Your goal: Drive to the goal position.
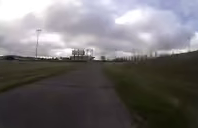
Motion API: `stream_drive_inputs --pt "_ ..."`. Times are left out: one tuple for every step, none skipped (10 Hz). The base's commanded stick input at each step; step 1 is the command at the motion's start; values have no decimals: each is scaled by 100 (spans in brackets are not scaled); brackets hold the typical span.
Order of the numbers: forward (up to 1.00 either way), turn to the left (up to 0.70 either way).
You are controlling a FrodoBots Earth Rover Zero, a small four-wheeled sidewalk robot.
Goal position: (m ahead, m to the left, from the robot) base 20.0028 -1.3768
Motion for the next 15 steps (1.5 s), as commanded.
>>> stream_drive_inputs --pt "0 0" --pt "0 0" --pt "0 0" --pt "0 0" --pt "0 0" --pt "0 0" --pt "0 0" --pt "100 0" --pt "100 0" --pt "100 0" --pt "100 0" --pt "100 12" --pt "100 40" --pt "100 40" --pt "100 16"
